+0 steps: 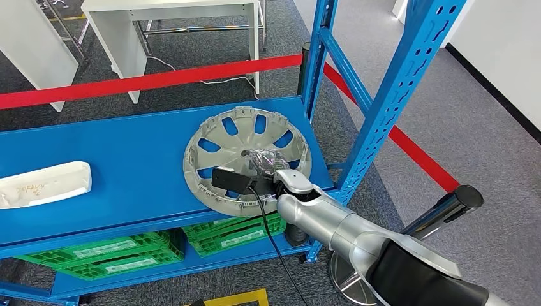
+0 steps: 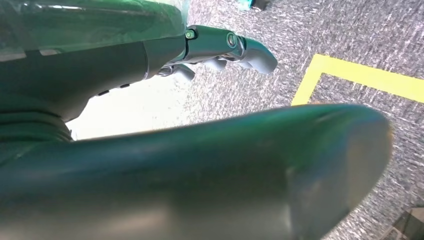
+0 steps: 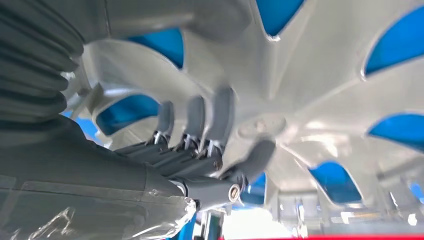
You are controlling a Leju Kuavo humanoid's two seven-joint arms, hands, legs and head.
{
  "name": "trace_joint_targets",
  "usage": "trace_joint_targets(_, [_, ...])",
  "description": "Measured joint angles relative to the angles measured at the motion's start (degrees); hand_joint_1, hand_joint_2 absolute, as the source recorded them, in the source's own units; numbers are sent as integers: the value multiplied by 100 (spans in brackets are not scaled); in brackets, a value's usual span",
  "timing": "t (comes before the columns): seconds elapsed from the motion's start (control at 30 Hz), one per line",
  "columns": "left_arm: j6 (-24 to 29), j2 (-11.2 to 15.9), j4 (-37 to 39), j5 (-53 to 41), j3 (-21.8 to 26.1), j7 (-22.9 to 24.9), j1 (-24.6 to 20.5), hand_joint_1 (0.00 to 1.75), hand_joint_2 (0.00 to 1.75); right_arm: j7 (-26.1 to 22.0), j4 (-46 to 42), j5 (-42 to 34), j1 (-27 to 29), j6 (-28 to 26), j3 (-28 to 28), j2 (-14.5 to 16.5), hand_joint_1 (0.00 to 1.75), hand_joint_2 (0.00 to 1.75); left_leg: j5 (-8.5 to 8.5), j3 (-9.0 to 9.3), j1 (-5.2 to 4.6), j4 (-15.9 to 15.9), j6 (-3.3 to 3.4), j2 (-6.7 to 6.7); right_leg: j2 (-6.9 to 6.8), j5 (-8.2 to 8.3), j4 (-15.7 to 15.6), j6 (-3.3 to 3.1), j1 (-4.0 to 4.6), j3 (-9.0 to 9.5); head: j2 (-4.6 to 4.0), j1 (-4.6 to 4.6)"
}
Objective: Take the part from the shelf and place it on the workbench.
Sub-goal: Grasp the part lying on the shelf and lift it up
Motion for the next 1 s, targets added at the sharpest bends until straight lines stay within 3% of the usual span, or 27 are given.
trace_joint_targets(0.37, [-136,74,-217,-201,30,-102,11,0,0,103,-199,665,24,-252,19,80,0,0,0,0,0,0,0,1,0,0,0,0,0,0,0,-1])
trace_joint_targets(0.8, [-199,79,-216,-324,94,-270,23,0,0,274,-769,1109,138,-51,105,167,0,0,0,0,0,0,0,1,0,-1,0,-1,0,0,0,-1])
trace_joint_targets(1.0, [-190,78,-214,-366,162,-335,27,0,0,580,-816,1603,158,172,224,203,0,0,0,-1,0,0,0,0,0,-1,0,-1,0,0,0,-1])
